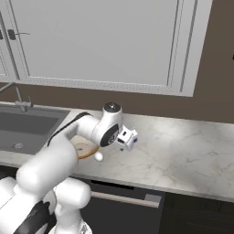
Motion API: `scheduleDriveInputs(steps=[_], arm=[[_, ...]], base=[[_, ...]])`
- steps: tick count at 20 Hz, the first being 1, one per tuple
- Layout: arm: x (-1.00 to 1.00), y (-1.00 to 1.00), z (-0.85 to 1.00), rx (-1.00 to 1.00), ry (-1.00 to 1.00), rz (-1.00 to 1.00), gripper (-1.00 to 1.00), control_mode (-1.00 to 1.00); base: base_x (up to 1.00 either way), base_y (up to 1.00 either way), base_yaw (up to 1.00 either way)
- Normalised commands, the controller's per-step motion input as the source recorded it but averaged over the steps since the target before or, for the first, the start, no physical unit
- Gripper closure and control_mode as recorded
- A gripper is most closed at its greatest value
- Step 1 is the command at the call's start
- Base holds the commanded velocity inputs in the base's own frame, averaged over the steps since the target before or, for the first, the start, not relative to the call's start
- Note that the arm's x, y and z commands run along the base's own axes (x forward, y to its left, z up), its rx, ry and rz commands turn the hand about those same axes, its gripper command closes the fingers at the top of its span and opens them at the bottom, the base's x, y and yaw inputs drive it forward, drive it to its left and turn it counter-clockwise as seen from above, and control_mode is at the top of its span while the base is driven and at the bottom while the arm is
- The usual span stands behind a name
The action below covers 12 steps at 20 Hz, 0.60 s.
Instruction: Gather the eggs and milk located in the vicinity of the sink area and place them right next to the bowl.
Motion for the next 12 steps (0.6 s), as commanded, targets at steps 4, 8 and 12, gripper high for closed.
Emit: scheduleDriveInputs(steps=[4,8,12], arm=[[0.52,-0.23,0.08,0.09,-0.03,-0.20,-1.00,-1.00],[0.69,-0.12,0.12,0.00,0.00,-0.16,-1.00,-1.00],[0.60,-0.12,0.10,0.00,0.00,-0.17,-1.00,-1.00]], base=[[0.00,0.00,0.00],[0.00,0.00,0.00],[0.00,0.00,0.00]])
